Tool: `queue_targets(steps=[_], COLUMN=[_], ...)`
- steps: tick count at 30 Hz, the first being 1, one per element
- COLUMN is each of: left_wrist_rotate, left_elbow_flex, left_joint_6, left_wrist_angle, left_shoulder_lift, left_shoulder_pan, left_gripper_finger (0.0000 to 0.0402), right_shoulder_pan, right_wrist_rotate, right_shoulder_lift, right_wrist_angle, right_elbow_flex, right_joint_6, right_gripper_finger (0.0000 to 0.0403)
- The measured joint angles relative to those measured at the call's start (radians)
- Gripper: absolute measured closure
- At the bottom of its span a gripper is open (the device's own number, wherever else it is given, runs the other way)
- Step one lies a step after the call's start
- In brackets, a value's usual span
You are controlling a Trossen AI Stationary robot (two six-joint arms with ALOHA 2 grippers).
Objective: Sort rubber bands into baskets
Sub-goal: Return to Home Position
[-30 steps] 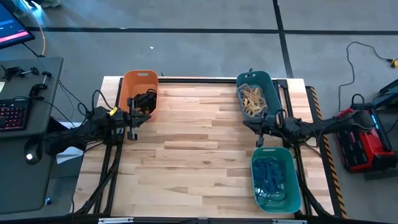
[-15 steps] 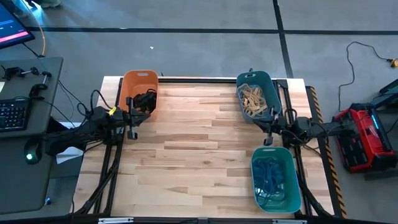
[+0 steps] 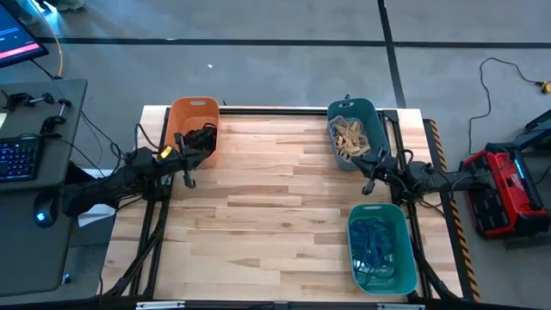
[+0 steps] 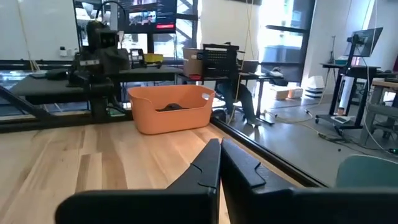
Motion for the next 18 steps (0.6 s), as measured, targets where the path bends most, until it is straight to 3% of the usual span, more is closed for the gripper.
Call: queue_targets(steps=[6, 11, 18], left_wrist_rotate=[-0.046, -0.082, -0.194], left_elbow_flex=[-0.001, -0.001, -0.001], left_joint_6=[-0.022, 0.037, 0.049], left_wrist_angle=[-0.105, -0.086, -0.061], left_shoulder_lift=[0.000, 0.002, 0.003], left_shoulder_pan=[0.007, 0.006, 0.006], left_gripper_finger=[0.0401, 0.0401, 0.0401], right_shoulder_pan=[-0.002, -0.002, -0.002], right_wrist_rotate=[0.004, 0.007, 0.015], right_shoulder_lift=[0.000, 0.005, 0.003], right_wrist_angle=[0.004, -0.002, -0.002], right_elbow_flex=[0.000, 0.000, 0.000], right_joint_6=[-0.001, -0.111, -0.121], right_gripper_finger=[0.0403, 0.0403, 0.0403])
